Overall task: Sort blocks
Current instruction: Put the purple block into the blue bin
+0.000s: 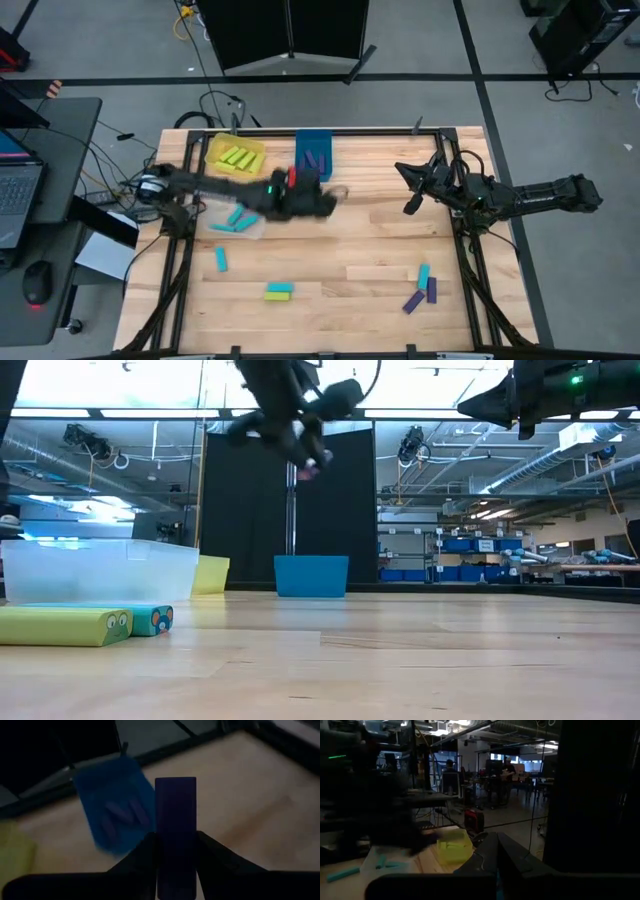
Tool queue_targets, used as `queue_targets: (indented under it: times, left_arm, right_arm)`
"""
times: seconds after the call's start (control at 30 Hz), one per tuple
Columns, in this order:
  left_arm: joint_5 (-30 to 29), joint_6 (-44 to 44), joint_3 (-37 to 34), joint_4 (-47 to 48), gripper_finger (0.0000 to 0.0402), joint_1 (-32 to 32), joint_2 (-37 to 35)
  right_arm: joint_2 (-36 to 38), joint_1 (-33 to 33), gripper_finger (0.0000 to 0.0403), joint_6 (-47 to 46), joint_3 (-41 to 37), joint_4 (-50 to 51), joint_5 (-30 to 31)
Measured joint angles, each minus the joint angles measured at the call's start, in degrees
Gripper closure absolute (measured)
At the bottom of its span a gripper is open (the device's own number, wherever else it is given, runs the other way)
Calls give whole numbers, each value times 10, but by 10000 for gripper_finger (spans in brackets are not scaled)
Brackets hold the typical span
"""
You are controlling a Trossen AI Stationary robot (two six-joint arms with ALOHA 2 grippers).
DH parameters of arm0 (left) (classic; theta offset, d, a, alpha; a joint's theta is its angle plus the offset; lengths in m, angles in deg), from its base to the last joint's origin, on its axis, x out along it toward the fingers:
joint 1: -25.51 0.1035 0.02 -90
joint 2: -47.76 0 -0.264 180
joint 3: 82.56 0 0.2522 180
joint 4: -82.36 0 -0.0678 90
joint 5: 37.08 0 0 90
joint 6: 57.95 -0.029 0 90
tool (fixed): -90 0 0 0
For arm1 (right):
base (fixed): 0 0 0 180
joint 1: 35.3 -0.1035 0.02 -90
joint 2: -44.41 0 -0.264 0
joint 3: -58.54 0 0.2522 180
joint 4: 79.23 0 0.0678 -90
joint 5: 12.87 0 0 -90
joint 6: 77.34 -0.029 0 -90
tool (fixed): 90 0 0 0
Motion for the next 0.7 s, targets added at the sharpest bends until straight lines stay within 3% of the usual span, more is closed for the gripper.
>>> queue_targets:
  times: [0.17, 0.27, 0.57, 0.7]
  left_arm:
    - [53, -120, 0, -124, 296, 103, 9]
    - [87, -155, 1, -153, 296, 154, 16]
    - [154, -173, 0, -192, 296, 238, 67]
    - [163, -173, 0, -193, 265, 248, 74]
  right_arm:
    - [0, 0, 390, -4, 0, 0, 0]
    - [0, -4, 389, -4, 0, 0, 0]
    - [0, -6, 390, -3, 0, 0, -4]
    - [0, -7, 388, -3, 0, 1, -4]
